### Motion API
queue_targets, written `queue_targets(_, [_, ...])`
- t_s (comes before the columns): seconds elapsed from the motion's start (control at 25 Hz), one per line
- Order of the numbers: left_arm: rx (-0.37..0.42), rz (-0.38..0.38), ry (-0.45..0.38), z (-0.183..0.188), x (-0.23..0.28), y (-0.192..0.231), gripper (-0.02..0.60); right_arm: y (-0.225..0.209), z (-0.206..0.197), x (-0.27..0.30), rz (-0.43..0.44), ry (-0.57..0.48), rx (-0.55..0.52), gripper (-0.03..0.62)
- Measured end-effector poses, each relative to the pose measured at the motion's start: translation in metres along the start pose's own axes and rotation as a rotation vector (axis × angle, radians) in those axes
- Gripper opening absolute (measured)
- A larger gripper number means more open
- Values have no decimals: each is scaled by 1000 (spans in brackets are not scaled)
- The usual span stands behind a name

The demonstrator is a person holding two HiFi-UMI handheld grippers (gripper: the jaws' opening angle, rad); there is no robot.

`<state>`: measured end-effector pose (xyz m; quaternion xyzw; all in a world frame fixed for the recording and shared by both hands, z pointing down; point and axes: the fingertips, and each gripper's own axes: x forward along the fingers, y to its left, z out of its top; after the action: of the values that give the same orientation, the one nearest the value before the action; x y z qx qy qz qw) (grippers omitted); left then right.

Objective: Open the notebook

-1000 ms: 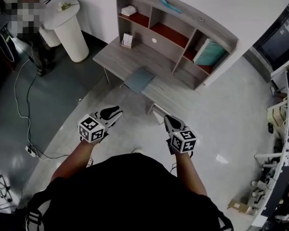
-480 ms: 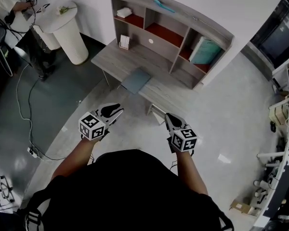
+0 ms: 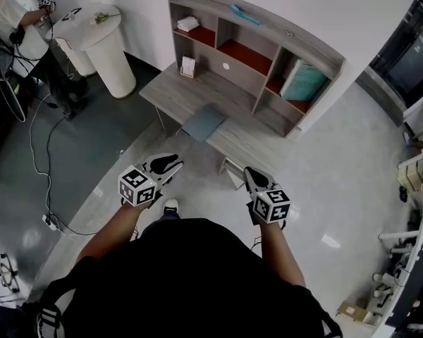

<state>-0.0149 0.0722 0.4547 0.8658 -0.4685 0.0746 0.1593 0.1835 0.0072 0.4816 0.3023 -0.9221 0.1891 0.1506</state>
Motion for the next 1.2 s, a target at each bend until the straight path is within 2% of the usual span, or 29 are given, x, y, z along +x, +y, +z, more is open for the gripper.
queue_targets(0.4, [40,-49,-17,16,21,1,114,-16,16,-11,-54,-21,-19,0])
queue_targets(0.68, [32,-68,-28,15,28,11,114,-19,24,-9,-81,-12,-39,0])
queue_targets(1.2, [7,-76,-11,13,24,69,114,-17,40,33,-124,-7,-19,0])
